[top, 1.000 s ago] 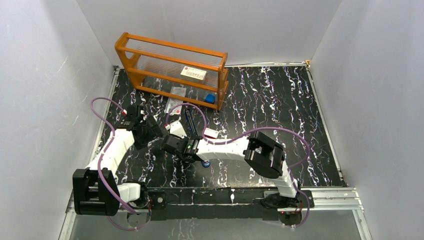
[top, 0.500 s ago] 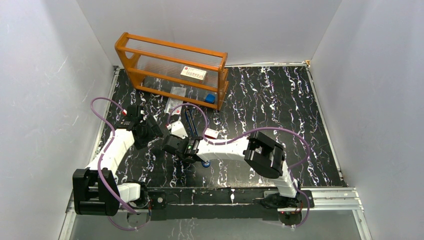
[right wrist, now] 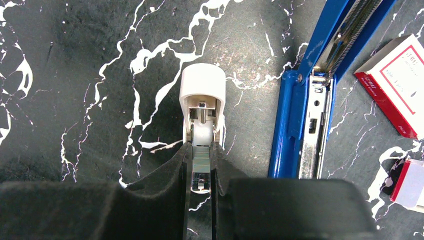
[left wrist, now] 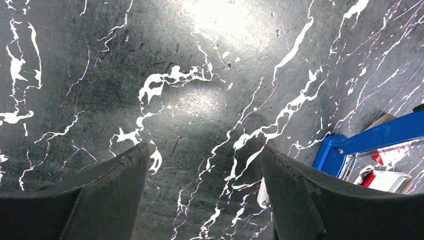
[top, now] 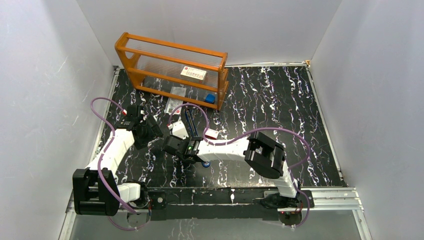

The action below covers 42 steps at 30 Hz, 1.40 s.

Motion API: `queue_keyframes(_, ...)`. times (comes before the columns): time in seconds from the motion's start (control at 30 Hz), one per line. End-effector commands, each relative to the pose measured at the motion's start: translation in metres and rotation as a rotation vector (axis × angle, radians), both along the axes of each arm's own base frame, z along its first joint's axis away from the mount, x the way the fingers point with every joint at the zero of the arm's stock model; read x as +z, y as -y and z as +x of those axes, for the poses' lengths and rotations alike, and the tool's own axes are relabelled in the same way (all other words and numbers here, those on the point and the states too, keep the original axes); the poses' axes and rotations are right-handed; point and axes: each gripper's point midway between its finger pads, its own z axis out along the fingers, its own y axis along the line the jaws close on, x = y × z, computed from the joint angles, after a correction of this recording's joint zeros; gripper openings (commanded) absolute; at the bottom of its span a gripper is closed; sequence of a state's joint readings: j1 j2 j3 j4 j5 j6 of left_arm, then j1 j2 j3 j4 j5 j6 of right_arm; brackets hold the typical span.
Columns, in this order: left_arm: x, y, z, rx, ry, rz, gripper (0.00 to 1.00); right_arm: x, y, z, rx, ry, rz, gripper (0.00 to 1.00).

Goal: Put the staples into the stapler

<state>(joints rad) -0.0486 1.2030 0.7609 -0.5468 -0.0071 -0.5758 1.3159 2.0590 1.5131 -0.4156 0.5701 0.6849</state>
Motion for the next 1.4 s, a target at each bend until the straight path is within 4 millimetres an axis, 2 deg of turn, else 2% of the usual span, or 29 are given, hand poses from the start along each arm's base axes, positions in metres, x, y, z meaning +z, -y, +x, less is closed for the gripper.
queue_keyframes(0.0, 0.002, -0.002, -0.001, -0.004, -0.001, 0.003, 0.78, 0.003, 0.011, -0.002, -0.019, 0.004, -0.018, 0.22)
queue_keyframes(0.4, 0.001, -0.002, -0.001, -0.003, -0.004, 0.004, 0.78, 0.015, 0.012, -0.005, -0.003, 0.004, -0.001, 0.29)
queue_keyframes(0.9, 0.001, 0.0, -0.002, -0.001, 0.002, -0.005, 0.78, 0.045, 0.004, -0.005, 0.02, 0.025, 0.085, 0.35)
queue_keyframes(1.0, 0.003, 0.006, -0.002, -0.014, 0.007, -0.037, 0.78, 0.05, 0.003, -0.003, 0.024, 0.039, 0.119, 0.35)
queue_keyframes(1.37, 0.003, 0.02, -0.001, -0.06, 0.017, -0.109, 0.78, 0.031, 0.006, 0.015, -0.033, -0.002, 0.089, 0.38)
